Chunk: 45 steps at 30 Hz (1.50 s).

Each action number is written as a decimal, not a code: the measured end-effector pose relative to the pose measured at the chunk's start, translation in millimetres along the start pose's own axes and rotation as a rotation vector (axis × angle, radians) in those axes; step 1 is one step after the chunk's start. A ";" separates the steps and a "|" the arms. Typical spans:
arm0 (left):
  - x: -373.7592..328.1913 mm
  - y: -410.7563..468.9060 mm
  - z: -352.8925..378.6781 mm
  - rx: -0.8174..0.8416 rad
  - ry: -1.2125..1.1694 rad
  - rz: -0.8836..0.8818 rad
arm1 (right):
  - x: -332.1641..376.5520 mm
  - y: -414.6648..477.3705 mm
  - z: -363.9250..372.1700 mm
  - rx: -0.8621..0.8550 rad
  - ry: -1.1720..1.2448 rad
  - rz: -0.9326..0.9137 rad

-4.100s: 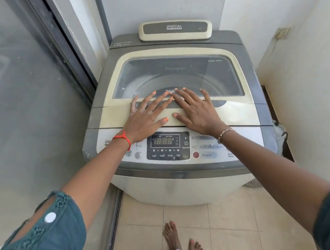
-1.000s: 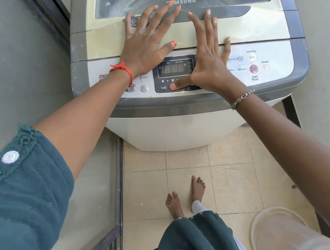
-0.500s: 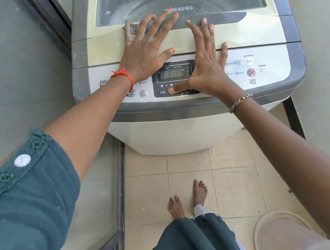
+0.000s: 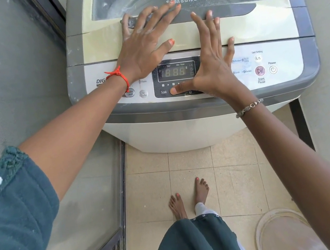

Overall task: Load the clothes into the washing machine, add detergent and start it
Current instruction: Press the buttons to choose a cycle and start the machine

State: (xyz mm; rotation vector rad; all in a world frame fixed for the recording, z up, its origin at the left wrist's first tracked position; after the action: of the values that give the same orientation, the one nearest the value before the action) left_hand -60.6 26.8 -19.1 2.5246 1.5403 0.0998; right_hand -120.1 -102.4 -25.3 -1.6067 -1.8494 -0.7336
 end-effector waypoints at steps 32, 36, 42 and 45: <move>0.4 0.4 -4.2 -0.065 -0.109 -0.015 | 0.8 1.9 0.1 0.023 -0.029 0.014; 0.1 0.0 -4.1 -0.063 -0.106 -0.017 | 1.2 1.9 0.4 0.023 -0.028 0.011; 0.9 0.7 -4.0 -0.063 -0.104 -0.025 | 0.5 1.4 -0.1 0.018 -0.020 0.007; 0.4 0.5 -4.2 -0.067 -0.105 -0.026 | 0.7 0.8 -0.4 0.017 -0.021 0.003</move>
State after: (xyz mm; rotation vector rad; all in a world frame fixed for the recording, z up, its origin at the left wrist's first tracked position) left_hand -60.5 27.4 -14.9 2.4165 1.5033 0.0147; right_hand -119.3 -102.1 -24.5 -1.6119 -1.8632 -0.6999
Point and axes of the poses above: each hand's wrist, its own y-axis towards the middle knuckle, its own z-axis out of the palm, x = y × z, the point moved 6 cm from there along y, towards the middle knuckle, and after that the axes turned 8 degrees about y, right-handed, at the moved point
